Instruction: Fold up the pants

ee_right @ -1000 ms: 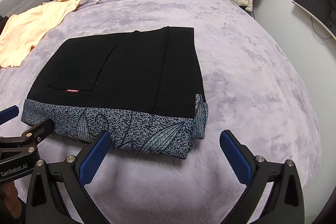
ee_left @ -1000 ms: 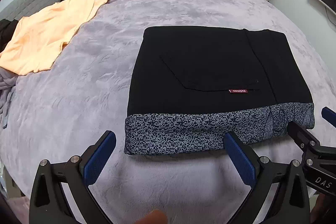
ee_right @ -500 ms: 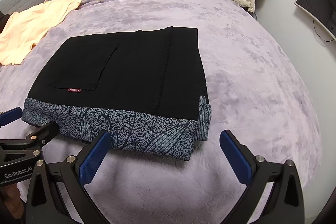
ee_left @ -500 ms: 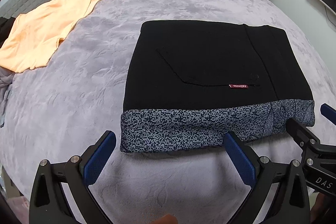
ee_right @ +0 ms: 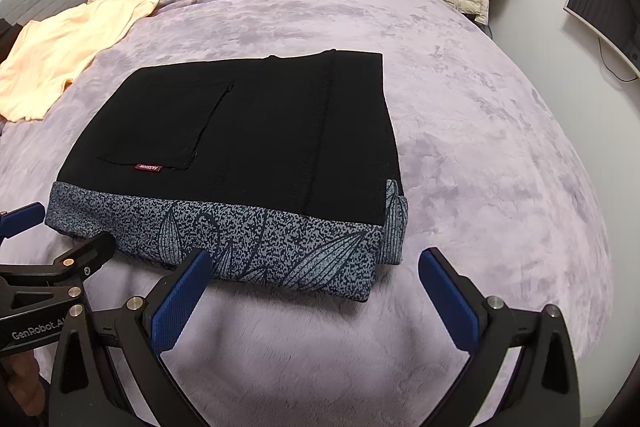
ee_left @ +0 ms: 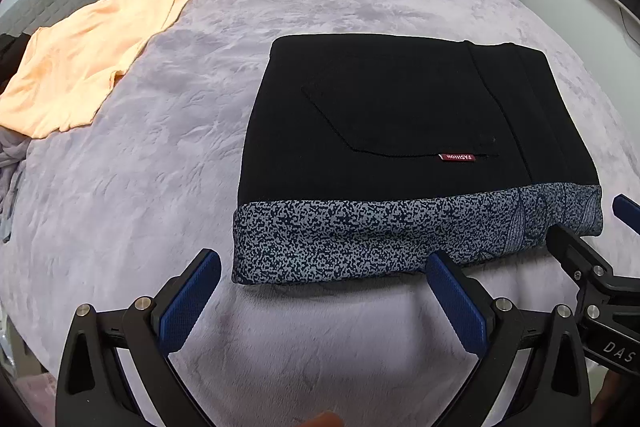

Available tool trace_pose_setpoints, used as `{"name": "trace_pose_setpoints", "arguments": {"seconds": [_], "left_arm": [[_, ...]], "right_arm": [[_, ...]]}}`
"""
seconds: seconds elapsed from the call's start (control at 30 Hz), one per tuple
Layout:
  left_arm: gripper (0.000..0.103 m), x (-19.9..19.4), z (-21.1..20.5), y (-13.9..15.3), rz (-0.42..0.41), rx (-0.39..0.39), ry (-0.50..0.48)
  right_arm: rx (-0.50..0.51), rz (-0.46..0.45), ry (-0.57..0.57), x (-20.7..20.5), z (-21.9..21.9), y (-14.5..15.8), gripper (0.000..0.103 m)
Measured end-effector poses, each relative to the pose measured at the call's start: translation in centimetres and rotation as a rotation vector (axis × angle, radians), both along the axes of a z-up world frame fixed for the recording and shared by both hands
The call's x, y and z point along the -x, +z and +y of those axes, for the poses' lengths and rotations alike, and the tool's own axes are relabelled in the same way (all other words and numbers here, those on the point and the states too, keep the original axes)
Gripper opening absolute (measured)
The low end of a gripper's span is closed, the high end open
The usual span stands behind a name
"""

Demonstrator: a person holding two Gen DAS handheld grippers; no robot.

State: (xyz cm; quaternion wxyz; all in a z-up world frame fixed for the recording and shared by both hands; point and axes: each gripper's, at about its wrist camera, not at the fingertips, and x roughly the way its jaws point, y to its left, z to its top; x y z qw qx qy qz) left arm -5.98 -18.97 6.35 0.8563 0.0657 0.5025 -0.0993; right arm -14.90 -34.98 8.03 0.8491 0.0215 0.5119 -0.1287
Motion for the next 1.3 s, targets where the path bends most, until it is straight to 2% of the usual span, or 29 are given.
{"name": "trace_pose_setpoints", "arguments": {"seconds": [1.07,1.3], "left_arm": [[0.103,-0.1,0.0,0.1,0.02,0.004,-0.02],[0.103,0.0,-2.2,0.3,0.022,-0.02,-0.033]], "right_arm": [[-0.014,-0.004,0.025,0.0,0.1,0.1,0.103],[-0.021,-0.023,-0.012,1.3,-2.4,0.4,0.103]]}}
